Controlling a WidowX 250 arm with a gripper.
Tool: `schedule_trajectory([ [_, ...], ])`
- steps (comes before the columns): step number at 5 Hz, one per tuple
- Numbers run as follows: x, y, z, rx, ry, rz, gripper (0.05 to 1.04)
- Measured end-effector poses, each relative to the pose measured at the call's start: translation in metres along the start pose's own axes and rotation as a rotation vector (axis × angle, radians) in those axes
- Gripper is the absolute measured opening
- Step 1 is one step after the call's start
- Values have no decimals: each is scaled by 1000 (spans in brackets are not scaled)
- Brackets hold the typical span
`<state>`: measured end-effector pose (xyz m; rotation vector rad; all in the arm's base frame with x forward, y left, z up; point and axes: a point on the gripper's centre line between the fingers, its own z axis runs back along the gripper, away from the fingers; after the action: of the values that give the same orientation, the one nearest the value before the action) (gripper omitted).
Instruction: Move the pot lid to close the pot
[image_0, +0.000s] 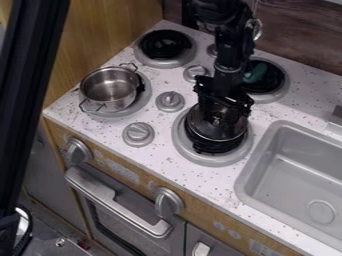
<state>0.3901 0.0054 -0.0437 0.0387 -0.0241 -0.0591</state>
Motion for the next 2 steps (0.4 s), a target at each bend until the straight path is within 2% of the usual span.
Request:
schedule_trajectory([
  [1,-6,3,-1,-1,8,7,412],
  [2,-11,16,7,4,5,36,271],
])
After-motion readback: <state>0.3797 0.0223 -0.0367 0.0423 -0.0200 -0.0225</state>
